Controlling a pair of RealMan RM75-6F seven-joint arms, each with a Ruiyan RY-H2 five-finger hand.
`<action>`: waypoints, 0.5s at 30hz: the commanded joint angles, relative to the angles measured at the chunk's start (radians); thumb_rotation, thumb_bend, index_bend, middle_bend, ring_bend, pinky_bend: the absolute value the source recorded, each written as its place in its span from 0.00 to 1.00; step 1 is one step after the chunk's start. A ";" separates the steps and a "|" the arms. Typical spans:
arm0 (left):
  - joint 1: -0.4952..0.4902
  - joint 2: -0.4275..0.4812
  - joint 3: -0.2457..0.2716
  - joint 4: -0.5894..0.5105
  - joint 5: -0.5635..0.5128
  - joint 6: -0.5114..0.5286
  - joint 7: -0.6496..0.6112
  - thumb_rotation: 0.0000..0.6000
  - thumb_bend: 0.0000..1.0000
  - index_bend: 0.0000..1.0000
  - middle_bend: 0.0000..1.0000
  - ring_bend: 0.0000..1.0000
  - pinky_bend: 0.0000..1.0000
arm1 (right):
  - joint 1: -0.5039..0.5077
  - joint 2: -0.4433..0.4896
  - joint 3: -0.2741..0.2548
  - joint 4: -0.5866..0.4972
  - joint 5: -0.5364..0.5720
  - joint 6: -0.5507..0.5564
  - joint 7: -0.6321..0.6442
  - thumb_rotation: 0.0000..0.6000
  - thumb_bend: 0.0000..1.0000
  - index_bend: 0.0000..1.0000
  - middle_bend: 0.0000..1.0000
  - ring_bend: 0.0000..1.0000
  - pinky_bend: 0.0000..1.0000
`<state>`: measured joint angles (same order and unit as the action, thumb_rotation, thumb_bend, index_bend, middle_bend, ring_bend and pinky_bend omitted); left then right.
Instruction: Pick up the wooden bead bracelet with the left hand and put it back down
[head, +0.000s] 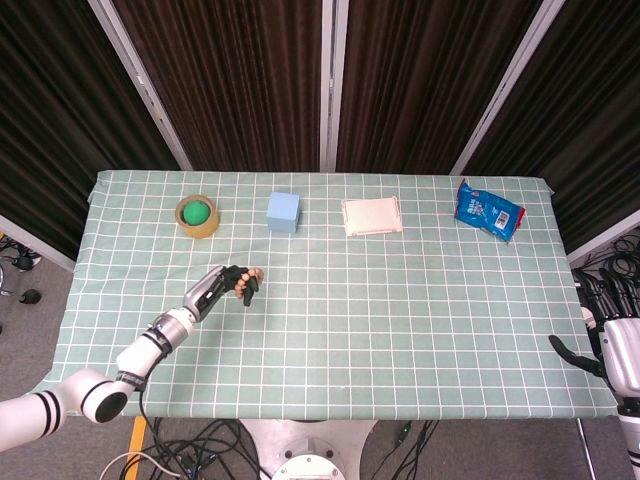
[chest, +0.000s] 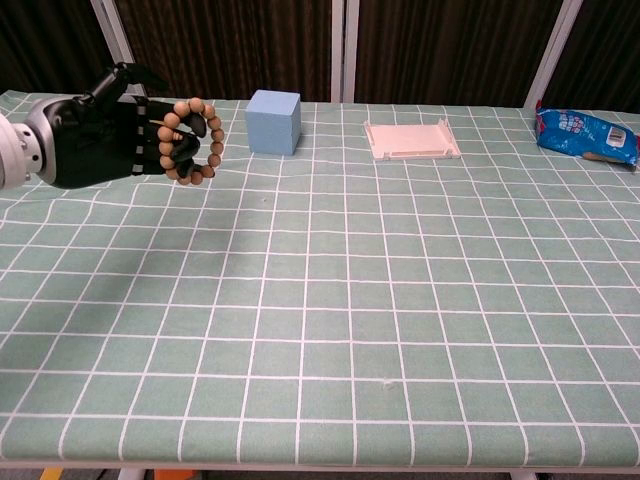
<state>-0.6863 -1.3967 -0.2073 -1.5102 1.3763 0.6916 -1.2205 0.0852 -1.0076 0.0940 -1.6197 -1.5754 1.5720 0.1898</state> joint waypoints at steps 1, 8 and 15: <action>-0.003 -0.003 0.004 0.008 0.008 0.001 -0.009 0.04 0.57 0.50 0.65 0.55 0.15 | 0.000 0.000 0.000 0.000 0.001 -0.001 0.001 1.00 0.11 0.06 0.15 0.00 0.00; -0.009 -0.006 0.013 0.020 0.019 -0.002 -0.036 0.30 0.46 0.51 0.67 0.55 0.15 | 0.000 -0.001 0.000 0.000 0.004 -0.003 -0.001 1.00 0.11 0.06 0.15 0.00 0.00; -0.013 -0.010 0.014 0.030 0.007 -0.002 -0.035 0.38 0.35 0.53 0.69 0.56 0.15 | 0.001 0.000 0.000 -0.005 0.004 -0.005 -0.007 1.00 0.11 0.06 0.15 0.00 0.00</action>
<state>-0.6989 -1.4057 -0.1930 -1.4811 1.3850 0.6906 -1.2574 0.0860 -1.0078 0.0943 -1.6243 -1.5710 1.5674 0.1826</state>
